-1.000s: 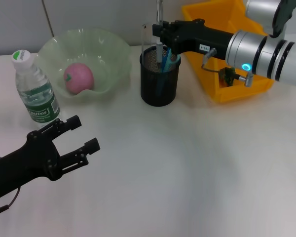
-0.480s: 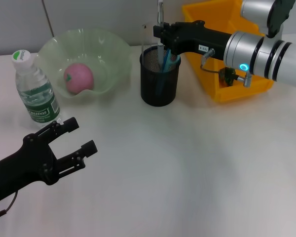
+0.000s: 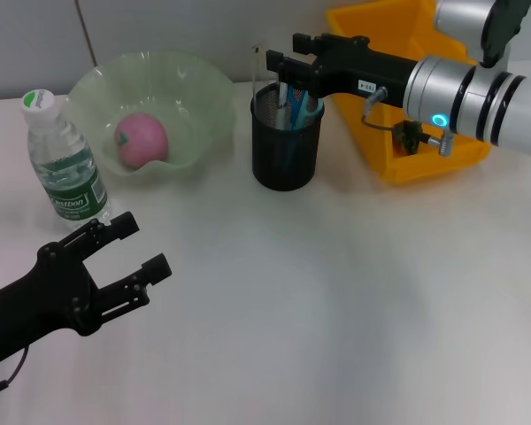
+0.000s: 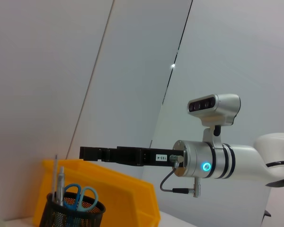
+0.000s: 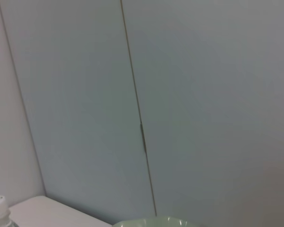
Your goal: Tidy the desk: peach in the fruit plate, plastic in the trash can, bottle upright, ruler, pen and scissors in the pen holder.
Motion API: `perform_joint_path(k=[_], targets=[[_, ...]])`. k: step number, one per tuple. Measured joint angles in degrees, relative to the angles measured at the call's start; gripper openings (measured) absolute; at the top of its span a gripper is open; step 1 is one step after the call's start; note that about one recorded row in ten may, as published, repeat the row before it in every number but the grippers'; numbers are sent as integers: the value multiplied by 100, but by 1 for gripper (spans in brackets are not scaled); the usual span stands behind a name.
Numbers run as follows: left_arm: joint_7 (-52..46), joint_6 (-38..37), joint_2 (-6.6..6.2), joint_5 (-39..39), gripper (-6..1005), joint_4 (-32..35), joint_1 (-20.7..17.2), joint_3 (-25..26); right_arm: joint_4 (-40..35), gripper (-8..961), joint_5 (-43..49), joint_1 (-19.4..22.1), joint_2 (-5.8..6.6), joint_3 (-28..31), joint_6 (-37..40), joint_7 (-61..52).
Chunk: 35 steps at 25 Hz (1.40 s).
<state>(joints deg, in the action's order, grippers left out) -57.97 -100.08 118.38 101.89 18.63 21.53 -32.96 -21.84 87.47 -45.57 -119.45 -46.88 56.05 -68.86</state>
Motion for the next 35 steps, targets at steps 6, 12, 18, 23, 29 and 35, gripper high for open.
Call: perform_joint_path(k=[6,12,18,23,29,35], targets=[[-19,-47,-11,-45,836,0,-22,0,-68,494,-615,245,8,13,399,-73],[-174,37,-10,-12,836,0,65,-69,-31,616,-1576,766,10,-15,1347,-303],[-280,69,-10,-5,835,0,103,-92,-392,615,-789,1450,167,-284,2748,-1141],[-751,-127,-28,15,835,73,175,-305,-862,615,636,1758,348,-247,3691,-1600],[-948,-33,-14,62,834,264,305,-1097,-1108,616,1970,1862,430,-235,4107,-1414],[-1214,230,-82,688,834,502,632,-1265,-1145,613,2466,1838,452,-167,4064,-1161]])
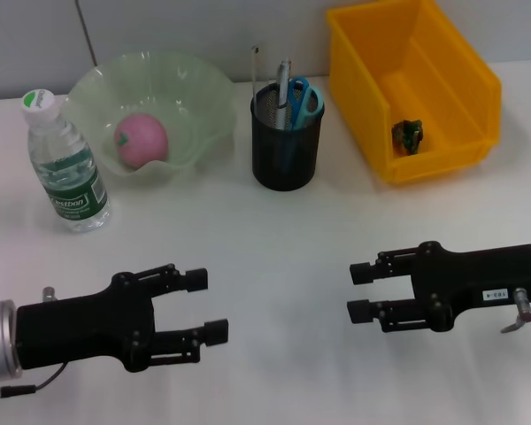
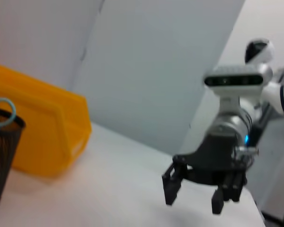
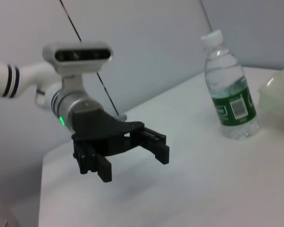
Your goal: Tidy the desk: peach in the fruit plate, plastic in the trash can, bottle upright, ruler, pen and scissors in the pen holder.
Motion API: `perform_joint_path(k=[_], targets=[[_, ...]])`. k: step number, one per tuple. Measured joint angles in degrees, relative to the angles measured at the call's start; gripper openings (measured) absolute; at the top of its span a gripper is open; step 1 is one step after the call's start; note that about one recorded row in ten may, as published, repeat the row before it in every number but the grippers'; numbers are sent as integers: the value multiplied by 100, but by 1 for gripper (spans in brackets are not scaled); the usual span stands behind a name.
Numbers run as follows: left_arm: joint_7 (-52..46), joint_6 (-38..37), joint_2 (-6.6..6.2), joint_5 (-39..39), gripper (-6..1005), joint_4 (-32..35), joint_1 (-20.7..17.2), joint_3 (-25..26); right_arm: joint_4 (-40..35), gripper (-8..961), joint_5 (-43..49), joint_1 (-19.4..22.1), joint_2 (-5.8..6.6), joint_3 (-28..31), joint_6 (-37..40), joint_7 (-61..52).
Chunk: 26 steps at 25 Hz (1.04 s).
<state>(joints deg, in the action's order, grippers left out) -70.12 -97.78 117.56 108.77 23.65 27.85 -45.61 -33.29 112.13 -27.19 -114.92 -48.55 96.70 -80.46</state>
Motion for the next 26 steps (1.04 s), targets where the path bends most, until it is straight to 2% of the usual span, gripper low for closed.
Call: perform_joint_path(k=[6,19,26], targets=[[-273,-49,21,282,834,330,60,4,-3,612,45,-4,4,4,38,15],[-276,-260,-64,289,834,384,-9,26,-1,612,21,39,-35,4,54,23],[-275,-276,-67,292,834,386,-26,2,19,611,19,43,-39,3,56,23]])
